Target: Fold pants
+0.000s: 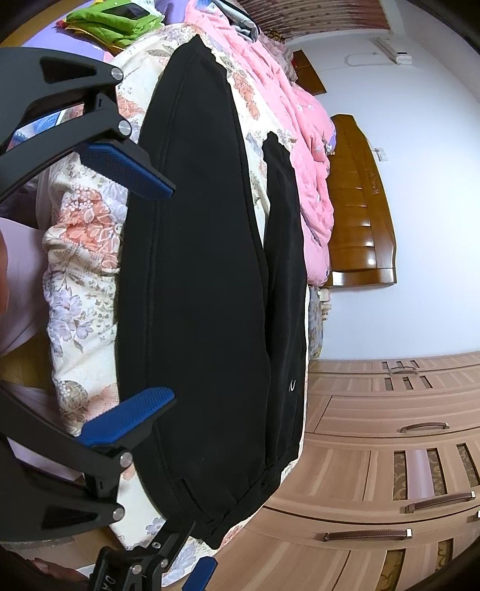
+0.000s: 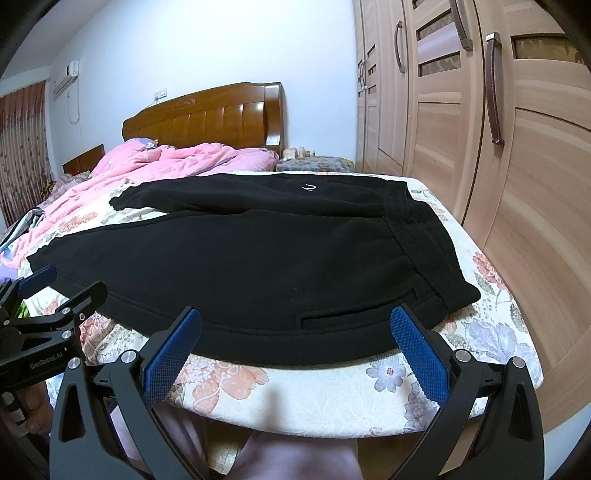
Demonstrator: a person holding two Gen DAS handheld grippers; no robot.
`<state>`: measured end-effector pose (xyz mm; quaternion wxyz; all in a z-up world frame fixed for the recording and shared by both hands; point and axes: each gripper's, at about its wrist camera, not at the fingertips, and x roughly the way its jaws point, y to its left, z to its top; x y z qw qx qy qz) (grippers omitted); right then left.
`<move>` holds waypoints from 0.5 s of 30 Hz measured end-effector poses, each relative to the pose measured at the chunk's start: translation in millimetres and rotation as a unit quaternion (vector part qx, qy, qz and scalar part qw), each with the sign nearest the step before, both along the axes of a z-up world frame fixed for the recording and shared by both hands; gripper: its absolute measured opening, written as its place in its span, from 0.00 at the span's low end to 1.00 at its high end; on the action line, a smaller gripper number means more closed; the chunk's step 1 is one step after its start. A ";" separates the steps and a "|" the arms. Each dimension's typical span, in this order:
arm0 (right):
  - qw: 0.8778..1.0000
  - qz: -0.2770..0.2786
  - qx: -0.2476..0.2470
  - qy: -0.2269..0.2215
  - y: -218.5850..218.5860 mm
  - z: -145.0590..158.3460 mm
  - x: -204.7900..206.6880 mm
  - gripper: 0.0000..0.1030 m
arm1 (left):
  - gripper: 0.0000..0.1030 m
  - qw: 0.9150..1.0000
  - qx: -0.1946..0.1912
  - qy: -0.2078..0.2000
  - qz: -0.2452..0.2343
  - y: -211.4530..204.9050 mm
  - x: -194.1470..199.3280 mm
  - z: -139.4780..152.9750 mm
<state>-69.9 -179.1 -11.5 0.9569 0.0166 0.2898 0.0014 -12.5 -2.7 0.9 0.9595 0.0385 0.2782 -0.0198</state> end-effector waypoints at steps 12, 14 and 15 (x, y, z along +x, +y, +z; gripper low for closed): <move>1.000 -0.003 0.003 0.002 -2.0 -1.7 -0.4 0.96 | 0.99 1.000 -0.005 0.004 -0.005 5.1 0.6 -0.5; 1.000 -0.004 0.004 0.002 -2.5 -1.9 -0.3 0.96 | 0.99 1.000 -0.005 0.004 -0.005 5.2 0.6 -0.4; 1.000 -0.004 0.005 0.002 -2.6 -2.3 -0.5 0.96 | 0.99 1.000 -0.005 0.004 -0.005 5.0 0.7 -0.6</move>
